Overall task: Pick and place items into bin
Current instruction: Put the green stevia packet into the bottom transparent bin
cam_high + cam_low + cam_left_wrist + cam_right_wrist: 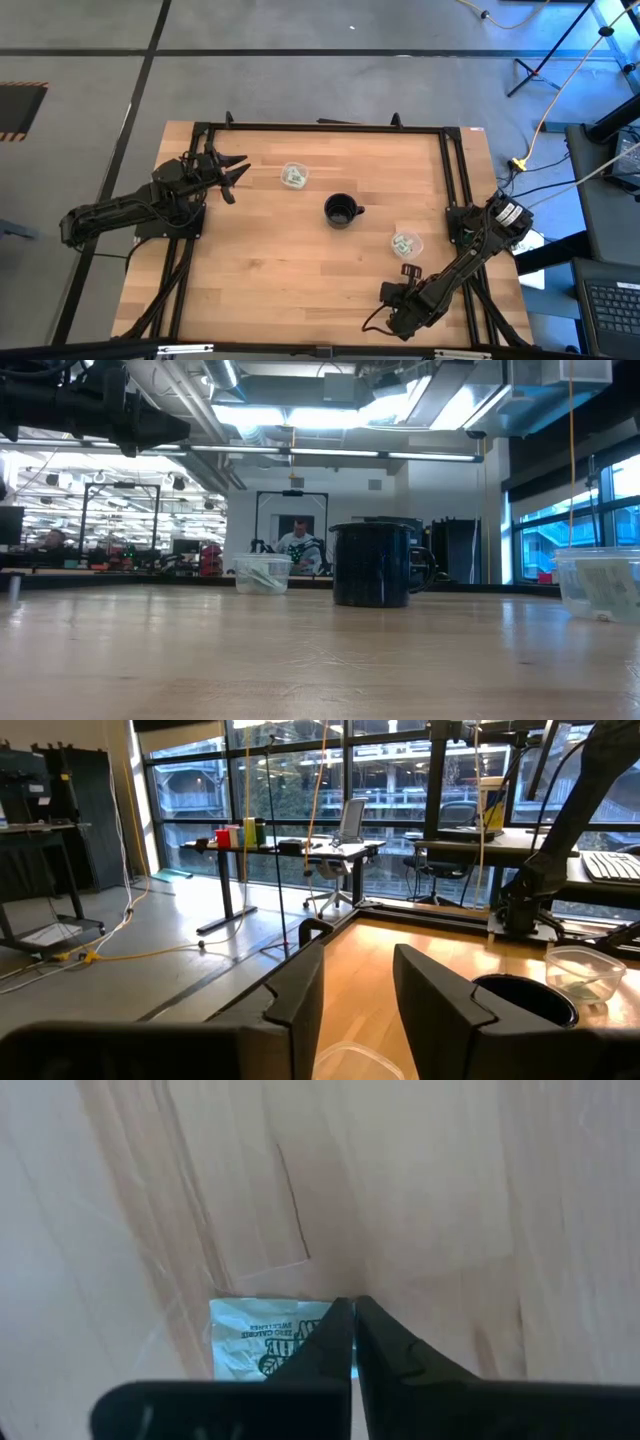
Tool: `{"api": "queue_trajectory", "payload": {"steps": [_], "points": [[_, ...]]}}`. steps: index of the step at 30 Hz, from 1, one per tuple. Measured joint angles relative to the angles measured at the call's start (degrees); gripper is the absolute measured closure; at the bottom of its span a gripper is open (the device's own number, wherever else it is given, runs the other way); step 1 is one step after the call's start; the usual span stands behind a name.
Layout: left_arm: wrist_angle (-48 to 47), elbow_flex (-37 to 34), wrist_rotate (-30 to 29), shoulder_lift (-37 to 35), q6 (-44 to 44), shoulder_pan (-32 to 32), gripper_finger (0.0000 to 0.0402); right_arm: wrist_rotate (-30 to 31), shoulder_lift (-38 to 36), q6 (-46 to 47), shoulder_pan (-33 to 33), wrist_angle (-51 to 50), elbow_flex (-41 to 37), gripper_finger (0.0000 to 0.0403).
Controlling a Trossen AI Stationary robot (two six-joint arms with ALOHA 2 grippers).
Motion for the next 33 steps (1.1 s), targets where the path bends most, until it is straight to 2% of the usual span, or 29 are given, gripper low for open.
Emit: {"api": "queue_trajectory", "payload": {"steps": [9,15,20,24,29,33], "points": [[0.01,0.0,-0.02,0.0,0.0,0.02,0.0283,0.08,-1.29,2.51,-0.89,-11.86,7.79,0.0401],[0.0,0.0,0.0,0.0,0.0,0.0,0.0281,5.71,-9.89,4.88,-2.44,-14.3,8.54,0.0402],[0.0,0.0,-0.03,0.02,0.0,0.01,0.0283,11.32,-18.0,12.92,-4.83,-27.47,8.59,0.0402],[0.0,0.0,-0.09,0.0,0.0,0.01,0.0285,11.7,-22.2,16.13,-7.97,-36.44,7.98,0.0403],[-0.01,0.0,-0.11,0.01,0.0,0.0,0.0286,11.11,-25.91,11.14,-12.42,-33.18,2.01,0.0403],[0.0,0.0,-0.09,0.0,-0.02,0.01,0.0284,8.14,-27.98,6.61,-14.87,-24.7,-6.01,0.0403]]}}
